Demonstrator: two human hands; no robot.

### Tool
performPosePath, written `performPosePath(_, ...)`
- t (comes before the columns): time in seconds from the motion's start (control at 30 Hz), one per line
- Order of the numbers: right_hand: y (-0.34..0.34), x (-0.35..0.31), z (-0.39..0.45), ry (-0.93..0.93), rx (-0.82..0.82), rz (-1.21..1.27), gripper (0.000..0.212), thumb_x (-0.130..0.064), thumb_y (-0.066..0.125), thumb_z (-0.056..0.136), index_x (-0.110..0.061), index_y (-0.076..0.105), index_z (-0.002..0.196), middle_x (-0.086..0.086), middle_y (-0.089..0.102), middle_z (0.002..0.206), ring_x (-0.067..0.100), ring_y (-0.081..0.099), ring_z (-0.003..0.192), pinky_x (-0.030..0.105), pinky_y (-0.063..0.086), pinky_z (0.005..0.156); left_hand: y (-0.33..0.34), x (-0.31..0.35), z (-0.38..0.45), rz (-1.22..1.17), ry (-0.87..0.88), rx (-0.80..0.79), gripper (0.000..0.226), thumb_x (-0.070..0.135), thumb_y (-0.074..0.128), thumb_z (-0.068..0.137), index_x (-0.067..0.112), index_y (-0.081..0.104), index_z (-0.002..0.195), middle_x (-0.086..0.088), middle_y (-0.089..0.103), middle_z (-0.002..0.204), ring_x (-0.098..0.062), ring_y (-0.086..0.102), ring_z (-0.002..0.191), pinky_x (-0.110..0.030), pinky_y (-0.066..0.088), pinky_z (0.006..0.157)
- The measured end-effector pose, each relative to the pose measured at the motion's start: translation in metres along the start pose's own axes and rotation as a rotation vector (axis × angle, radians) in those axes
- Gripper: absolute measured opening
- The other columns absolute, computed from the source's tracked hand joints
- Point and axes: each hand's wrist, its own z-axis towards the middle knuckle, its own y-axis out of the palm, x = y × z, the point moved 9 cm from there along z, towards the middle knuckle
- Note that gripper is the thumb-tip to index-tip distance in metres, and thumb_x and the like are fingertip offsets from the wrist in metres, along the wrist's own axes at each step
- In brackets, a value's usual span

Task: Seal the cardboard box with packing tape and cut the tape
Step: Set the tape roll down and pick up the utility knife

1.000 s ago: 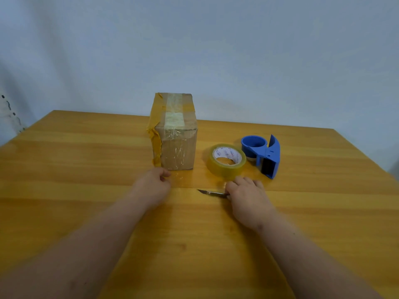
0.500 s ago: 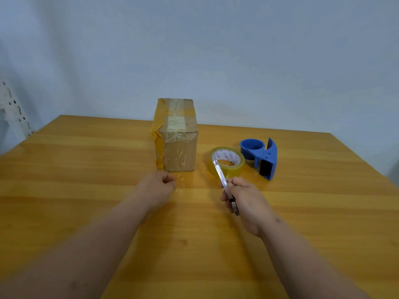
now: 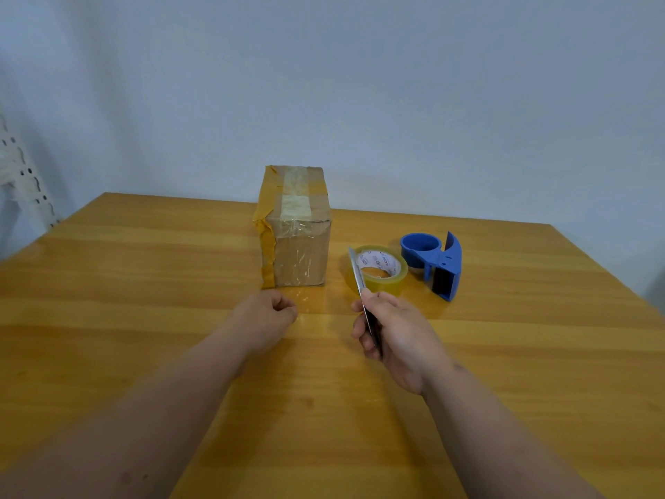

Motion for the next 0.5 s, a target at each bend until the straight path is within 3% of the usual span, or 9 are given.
performPosePath(0.13, -0.0005, -0.0006, 0.0013, -0.016, 0.027, -0.045, 0.027, -0.032, 0.05, 0.097, -0.01, 0.063, 0.089, 0.003, 0.057, 0.058, 0.011, 0.042, 0.045, 0.027, 0.032, 0.047, 0.0012, -0.0013, 0.0001, -0.003, 0.002, -0.001, 0.015, 0.027, 0.054, 0.091, 0.017, 0.065, 0.093, 0.0, 0.06, 0.084, -0.014, 0.052, 0.075, -0.028, 0.042, 0.064)
performPosePath(0.5, 0.0003, 0.0068, 0.0051, 0.038, 0.023, 0.027, 0.025, 0.001, 0.042, 0.094, -0.001, 0.066, 0.102, 0.007, 0.057, 0.066, 0.012, 0.045, 0.05, 0.026, 0.032, 0.047, -0.0014, -0.0006, 0.0012, 0.02, 0.01, 0.003, 0.019, 0.026, 0.053, 0.092, 0.013, 0.065, 0.099, 0.002, 0.057, 0.08, -0.012, 0.049, 0.071, -0.027, 0.041, 0.064)
